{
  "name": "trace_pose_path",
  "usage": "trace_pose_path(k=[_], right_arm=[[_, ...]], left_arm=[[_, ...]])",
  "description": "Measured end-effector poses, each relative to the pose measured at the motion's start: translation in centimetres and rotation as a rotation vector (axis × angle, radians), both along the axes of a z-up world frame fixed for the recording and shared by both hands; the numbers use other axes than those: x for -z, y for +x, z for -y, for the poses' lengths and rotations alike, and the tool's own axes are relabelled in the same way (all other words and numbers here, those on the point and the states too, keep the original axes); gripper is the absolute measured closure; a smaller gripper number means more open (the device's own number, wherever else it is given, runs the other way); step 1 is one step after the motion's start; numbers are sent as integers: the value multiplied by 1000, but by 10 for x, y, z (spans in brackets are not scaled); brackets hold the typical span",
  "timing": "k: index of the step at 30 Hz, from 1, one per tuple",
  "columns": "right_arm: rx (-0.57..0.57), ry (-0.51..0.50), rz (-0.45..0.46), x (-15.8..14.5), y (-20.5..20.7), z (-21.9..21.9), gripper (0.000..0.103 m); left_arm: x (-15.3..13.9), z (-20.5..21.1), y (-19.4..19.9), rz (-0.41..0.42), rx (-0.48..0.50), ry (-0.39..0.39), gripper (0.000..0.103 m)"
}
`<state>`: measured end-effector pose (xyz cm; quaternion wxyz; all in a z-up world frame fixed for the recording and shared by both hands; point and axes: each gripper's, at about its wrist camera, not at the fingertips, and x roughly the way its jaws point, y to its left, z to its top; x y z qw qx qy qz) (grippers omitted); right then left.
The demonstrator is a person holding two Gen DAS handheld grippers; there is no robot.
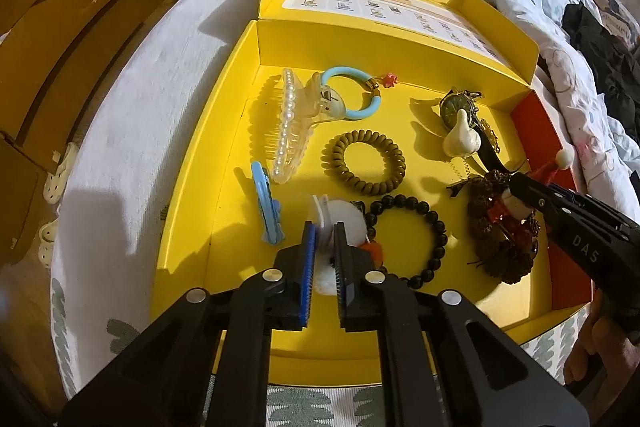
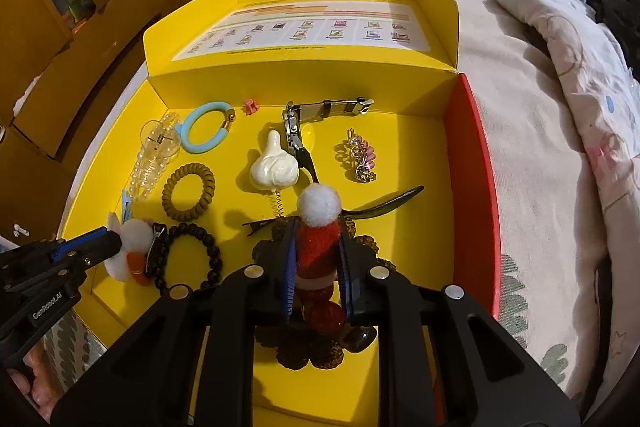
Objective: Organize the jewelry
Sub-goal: 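Grasp the Santa figurine with the right tool while the left tool grasps the white bunny clip, then lift the Santa figurine with the right tool while the left tool lifts the bunny clip out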
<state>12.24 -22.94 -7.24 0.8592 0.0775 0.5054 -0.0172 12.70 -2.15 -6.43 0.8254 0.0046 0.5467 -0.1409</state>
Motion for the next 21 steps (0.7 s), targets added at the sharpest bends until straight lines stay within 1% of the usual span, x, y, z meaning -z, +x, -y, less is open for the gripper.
trace_pose_path(k=[7,14,21], right_arm=[[5,1,11,-5,-1,2,85],[15,15,45,-20,-6,9,85],[15,20,67,-33,-12,8,85]], left_arm=[[-6,-5,0,-3,-7,-45,99],[-16,-7,-3,22,-2,-78,99],[-34,-9,-12,61,10,-108,99]])
